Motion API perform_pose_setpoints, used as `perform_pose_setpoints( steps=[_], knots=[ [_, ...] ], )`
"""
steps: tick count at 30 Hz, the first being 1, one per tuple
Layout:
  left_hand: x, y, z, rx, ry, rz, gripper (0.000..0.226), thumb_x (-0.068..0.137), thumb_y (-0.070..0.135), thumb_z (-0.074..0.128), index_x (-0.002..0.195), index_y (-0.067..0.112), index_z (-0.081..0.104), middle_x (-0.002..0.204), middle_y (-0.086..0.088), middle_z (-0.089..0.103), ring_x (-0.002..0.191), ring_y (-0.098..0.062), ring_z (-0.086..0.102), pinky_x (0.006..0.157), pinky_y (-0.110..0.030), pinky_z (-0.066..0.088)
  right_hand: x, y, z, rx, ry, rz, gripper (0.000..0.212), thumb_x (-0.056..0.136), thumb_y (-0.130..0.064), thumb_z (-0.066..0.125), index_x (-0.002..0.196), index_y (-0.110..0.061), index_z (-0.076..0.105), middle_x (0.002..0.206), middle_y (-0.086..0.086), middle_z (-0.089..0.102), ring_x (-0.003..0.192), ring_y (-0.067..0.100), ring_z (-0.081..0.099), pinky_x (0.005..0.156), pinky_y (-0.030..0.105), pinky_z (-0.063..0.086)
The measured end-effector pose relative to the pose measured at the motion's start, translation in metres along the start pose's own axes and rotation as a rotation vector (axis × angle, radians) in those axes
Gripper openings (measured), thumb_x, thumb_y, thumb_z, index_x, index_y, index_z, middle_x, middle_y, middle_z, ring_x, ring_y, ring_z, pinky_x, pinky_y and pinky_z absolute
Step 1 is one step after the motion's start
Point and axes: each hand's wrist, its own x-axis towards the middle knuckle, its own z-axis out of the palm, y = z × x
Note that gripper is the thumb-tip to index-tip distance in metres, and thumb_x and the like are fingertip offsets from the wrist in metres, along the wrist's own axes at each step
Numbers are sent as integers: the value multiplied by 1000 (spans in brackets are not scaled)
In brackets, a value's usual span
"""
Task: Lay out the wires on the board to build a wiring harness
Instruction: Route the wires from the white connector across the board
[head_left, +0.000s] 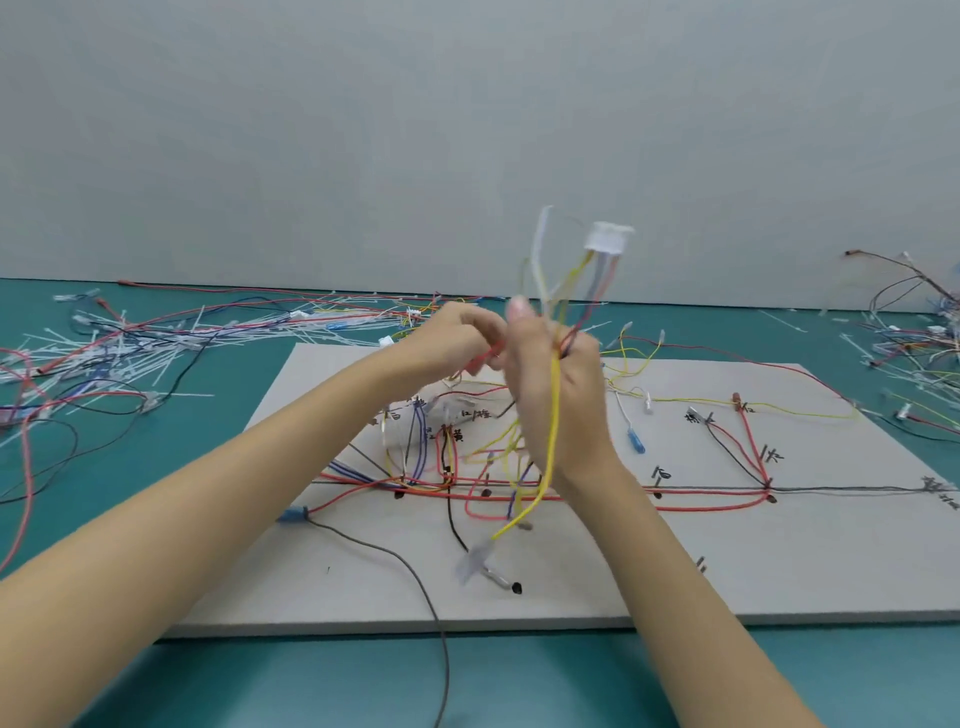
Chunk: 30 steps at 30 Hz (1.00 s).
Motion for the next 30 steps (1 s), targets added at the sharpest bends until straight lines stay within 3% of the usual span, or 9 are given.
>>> perform_pose_setpoints(
  steps=[2,5,7,9,13,18,24,27,30],
  knots=[
    [-6,0,-4,13,36,64,30,77,-8,49,87,10,70,41,15,55,38,2,47,47,-17,37,7,-6,-7,164,157,74,55,98,-28,41,45,-28,27,44,-16,18,44,10,14,44,24,14],
    [-5,-13,-14,-18,61,97,39,72,-9,54,69,25,74,56,3,65,49,-1,47,48,-17,38,17,-8,-23,412,366,213,51,102,-26,40,56,-22,21,49,-6,10,44,12,9,45,18,11],
    [-5,-16,-21,-97,56,15,29,79,4,57,70,23,77,52,2,57,53,-8,42,46,-19,33,21,-8,-34,511,452,302,48,102,-29,38,59,-21,20,54,-2,7,46,13,6,47,16,12],
    [-4,-22,-26,-95,52,-42,24,71,13,55,76,18,78,49,6,46,50,-11,36,45,-21,27,23,-7,-42,577,485,342,45,102,-30,35,61,-21,20,61,4,4,49,18,4,47,17,11],
    [-6,-28,-28,153,-75,14,35,60,14,56,87,20,78,50,12,53,51,-5,44,53,-22,35,26,-4,-47,609,540,358,46,102,-28,35,60,-19,21,61,4,4,43,15,7,45,16,14],
    [1,-30,-22,368,-157,46,16,68,30,84,80,33,74,46,16,50,45,-2,42,45,-13,29,27,1,-50,729,555,399,47,103,-29,34,58,-18,23,46,0,16,31,13,14,40,13,15],
    [13,-33,-20,498,-127,53,14,75,24,80,67,30,72,42,17,50,41,-2,41,46,-19,31,30,8,-66,976,457,427,64,103,-25,30,39,-19,35,36,-4,27,25,10,24,36,11,21],
    [16,-32,-23,455,-154,-4,10,83,23,74,73,20,72,55,8,67,45,-8,61,47,-19,45,30,12,-66,1002,398,426,64,102,-25,30,39,-20,36,36,-5,28,26,9,25,39,14,18],
    [17,-32,-22,367,-146,-38,12,91,22,64,84,14,70,67,-2,74,57,-16,70,49,-18,48,30,14,-67,1008,366,444,63,102,-26,30,40,-21,36,36,-6,28,27,9,25,40,16,17]
  ],
)
